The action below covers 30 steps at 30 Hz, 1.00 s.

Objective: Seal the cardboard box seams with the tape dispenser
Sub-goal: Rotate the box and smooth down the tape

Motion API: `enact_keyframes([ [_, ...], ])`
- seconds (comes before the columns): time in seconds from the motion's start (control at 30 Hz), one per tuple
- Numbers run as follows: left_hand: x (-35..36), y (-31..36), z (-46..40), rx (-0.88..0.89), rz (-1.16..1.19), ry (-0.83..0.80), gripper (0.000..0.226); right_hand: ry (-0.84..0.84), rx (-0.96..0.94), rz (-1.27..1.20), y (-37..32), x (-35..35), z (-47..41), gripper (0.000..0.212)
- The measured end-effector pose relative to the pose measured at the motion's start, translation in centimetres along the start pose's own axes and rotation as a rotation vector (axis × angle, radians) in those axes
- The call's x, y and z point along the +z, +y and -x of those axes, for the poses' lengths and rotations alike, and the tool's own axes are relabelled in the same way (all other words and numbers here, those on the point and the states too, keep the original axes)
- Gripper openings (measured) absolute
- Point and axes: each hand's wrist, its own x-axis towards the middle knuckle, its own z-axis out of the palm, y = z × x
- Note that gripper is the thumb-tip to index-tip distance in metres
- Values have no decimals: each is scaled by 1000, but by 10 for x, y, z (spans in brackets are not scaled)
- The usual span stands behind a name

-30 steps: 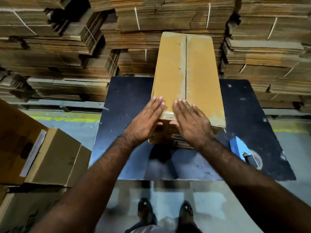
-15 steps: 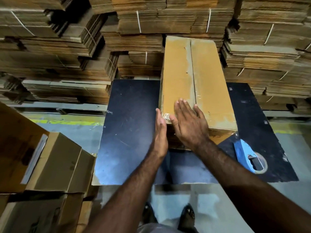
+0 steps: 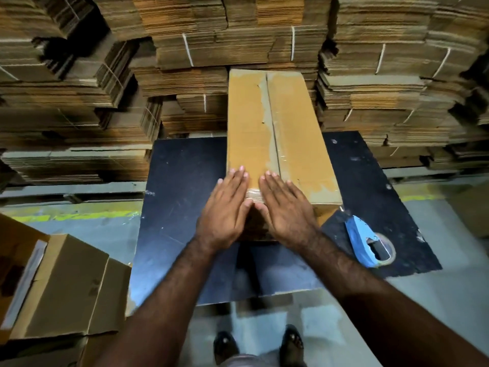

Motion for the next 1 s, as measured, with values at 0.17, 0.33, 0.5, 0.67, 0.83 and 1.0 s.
enact_keyframes([
  [0.17,-8,-8,-6,166,-249,6,55,22,-15,7,36,-9,18,62],
  [0.33,-15,-8,7,147,-216,91,51,73,-64,-97,21,-16,11,61],
  [0.5,-10,-8,10,148,-251,242,41,59,-227,-138,-8,-10,-2,53],
  [0.67,-15,5,15,33,-269,219,43,49,-211,-69,25,-11,12,54],
  [0.83,-13,11,9,27,-127,66,52,96,-178,-147,4,-15,-5,55],
  [1.0,-9,0,8,32,-178,49,59,79,-183,-92,31,2,12,59],
])
